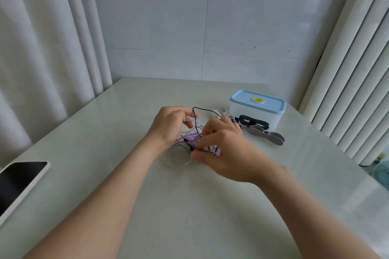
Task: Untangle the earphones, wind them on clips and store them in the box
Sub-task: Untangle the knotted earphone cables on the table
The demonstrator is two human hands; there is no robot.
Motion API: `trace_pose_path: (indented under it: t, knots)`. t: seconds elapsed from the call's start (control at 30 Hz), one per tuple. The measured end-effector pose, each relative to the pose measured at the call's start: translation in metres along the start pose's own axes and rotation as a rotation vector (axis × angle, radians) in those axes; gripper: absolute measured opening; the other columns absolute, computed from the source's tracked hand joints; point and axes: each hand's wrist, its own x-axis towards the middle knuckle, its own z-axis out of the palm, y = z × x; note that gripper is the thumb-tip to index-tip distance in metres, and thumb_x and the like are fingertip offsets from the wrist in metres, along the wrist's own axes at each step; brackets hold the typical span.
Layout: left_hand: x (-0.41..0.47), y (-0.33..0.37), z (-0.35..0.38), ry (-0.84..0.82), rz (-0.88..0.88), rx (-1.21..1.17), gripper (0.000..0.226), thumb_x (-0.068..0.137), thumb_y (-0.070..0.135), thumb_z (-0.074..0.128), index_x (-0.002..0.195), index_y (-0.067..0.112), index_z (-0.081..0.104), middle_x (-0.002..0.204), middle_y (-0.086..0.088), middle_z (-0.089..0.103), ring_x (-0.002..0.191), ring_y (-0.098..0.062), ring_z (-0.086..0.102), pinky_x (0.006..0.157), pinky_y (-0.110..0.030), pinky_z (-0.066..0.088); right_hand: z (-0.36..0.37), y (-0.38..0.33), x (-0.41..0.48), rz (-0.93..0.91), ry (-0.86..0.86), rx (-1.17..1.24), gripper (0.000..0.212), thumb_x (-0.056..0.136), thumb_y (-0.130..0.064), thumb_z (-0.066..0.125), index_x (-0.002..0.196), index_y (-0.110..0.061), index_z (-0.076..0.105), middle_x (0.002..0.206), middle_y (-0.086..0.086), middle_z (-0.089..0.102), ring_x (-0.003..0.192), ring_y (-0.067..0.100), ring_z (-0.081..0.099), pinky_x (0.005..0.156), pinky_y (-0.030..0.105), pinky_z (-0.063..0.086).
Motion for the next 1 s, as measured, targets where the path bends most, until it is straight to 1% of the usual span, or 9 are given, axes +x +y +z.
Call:
trace_pose_path:
  t: [0.13,0.27,0.4,0.5,0.6,0.7,0.77,0.83,1.0]
  knots:
    - [0.002,-0.003,0.000,0.094,0.006,0.034,0.035,0.081,0.011,0.049,0.098,0.023,0.076,0.075,0.003,0.078,0.083,-0.011,0.066,0.081,-0.031,0.050,-0.011,0.000,0.006,0.145,0.184,0.314,0.029,0.108,-0.035,0.056,0.090,-0.024,0.076,0.085,-0.011,0.070,0.090,0.011,0.062,0.084,0.034,0.047]
    - [0.003,-0.008,-0.002,0.181,0.070,0.099,0.028,0.084,0.000,0.053,0.081,0.022,0.070,0.065,0.010,0.072,0.067,-0.008,0.065,0.066,-0.027,0.045,-0.012,0.001,0.008,0.257,0.371,0.523,0.034,0.112,-0.028,0.046,0.092,-0.018,0.071,0.087,-0.007,0.075,0.089,0.016,0.071,0.085,0.039,0.054]
    - [-0.004,0.003,-0.005,0.124,0.139,0.174,0.027,0.080,0.021,0.048,0.071,0.018,0.074,0.047,0.012,0.051,0.050,-0.005,0.046,0.051,-0.024,0.033,-0.018,0.000,0.008,0.337,0.464,0.726,0.039,0.109,-0.027,0.046,0.087,-0.008,0.072,0.089,0.007,0.074,0.091,0.025,0.069,0.085,0.044,0.053]
    - [-0.005,0.000,-0.007,0.050,0.217,0.346,0.043,0.081,0.040,0.042,0.065,0.012,0.071,0.059,0.005,0.063,0.079,-0.018,0.060,0.070,-0.032,0.043,-0.017,0.000,0.008,0.353,0.450,0.738,0.034,0.101,-0.031,0.051,0.083,-0.010,0.071,0.085,0.019,0.067,0.082,0.036,0.061,0.077,0.053,0.050]
    - [-0.005,-0.008,-0.010,-0.047,0.261,0.525,0.062,0.088,0.072,0.034,0.060,0.022,0.058,0.069,0.013,0.058,0.096,-0.022,0.043,0.086,-0.039,0.030,-0.013,0.001,0.008,0.388,0.408,0.629,0.032,0.108,-0.033,0.051,0.088,-0.018,0.071,0.061,0.009,0.044,0.055,0.017,0.038,0.055,0.032,0.031]
    - [-0.005,-0.011,-0.011,-0.161,0.255,0.607,0.062,0.069,0.088,0.047,0.092,0.039,0.077,0.109,0.022,0.063,0.114,-0.011,0.038,0.101,-0.035,0.026,-0.009,0.008,0.009,0.473,0.440,0.621,0.032,0.110,-0.030,0.050,0.091,-0.019,0.073,0.056,0.000,0.041,0.051,0.014,0.037,0.056,0.030,0.031]
    - [-0.003,-0.014,-0.013,-0.184,0.313,0.632,0.054,0.061,0.075,0.066,0.098,0.037,0.074,0.109,0.018,0.061,0.111,-0.012,0.050,0.100,-0.035,0.040,-0.009,0.008,0.010,0.501,0.468,0.680,0.031,0.110,-0.027,0.049,0.093,-0.017,0.073,0.057,0.003,0.055,0.054,0.021,0.052,0.059,0.041,0.046]
    - [-0.003,-0.016,-0.014,-0.199,0.307,0.585,0.042,0.059,0.056,0.075,0.095,0.035,0.070,0.100,0.012,0.064,0.094,-0.010,0.061,0.084,-0.031,0.050,-0.009,0.008,0.011,0.520,0.516,0.752,0.029,0.110,-0.024,0.051,0.097,-0.013,0.074,0.063,0.006,0.067,0.061,0.028,0.066,0.070,0.050,0.059]
    - [-0.005,-0.014,-0.014,-0.098,0.281,0.486,0.012,0.076,0.026,0.076,0.088,0.029,0.074,0.076,0.012,0.072,0.075,-0.007,0.064,0.065,-0.022,0.047,-0.014,0.007,0.009,0.549,0.554,0.898,0.016,0.103,-0.009,0.064,0.118,-0.013,0.064,0.087,0.007,0.080,0.084,0.026,0.079,0.086,0.046,0.064]
